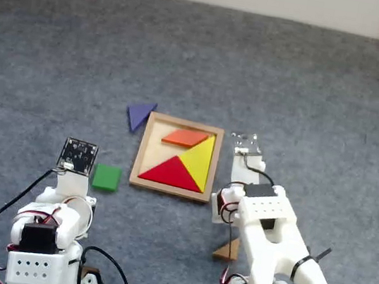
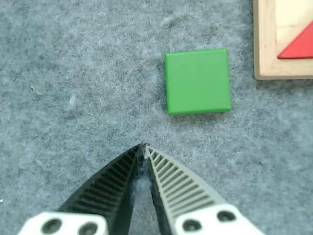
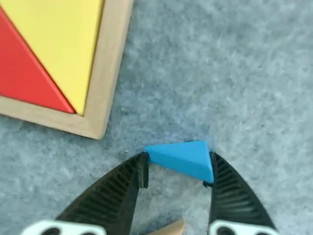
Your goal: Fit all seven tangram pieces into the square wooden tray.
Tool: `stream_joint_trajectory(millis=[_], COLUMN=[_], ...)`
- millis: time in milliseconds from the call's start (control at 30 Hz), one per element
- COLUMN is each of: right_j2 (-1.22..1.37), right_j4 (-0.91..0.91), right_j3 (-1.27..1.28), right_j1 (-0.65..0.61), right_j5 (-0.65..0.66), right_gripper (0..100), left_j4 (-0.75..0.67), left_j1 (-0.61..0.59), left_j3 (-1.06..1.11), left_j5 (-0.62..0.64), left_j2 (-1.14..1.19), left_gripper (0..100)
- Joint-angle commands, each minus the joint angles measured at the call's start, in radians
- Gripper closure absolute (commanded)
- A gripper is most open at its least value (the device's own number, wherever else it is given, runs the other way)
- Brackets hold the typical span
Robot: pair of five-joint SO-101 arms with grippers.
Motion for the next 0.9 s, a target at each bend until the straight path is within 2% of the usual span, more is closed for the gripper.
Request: stream_joint_trajectory(millis=[0, 667, 867], right_j2=[-0.007, 0.004, 0.191], right_j4=[-0.008, -0.007, -0.012], right_j3=[0.001, -0.154, -0.209], right_j1=[0.015, 0.008, 0.015], right_j5=[-0.005, -0.011, -0.021], right_gripper=[81.8, 81.8, 81.8], left_j4=[0.006, 0.006, 0.006], left_j1=[-0.019, -0.019, -0.019], left_j3=[0.021, 0.021, 0.021], left_j5=[-0.002, -0.002, -0.002], left_j2=[-0.035, -0.035, -0.035], left_gripper=[99, 99, 99])
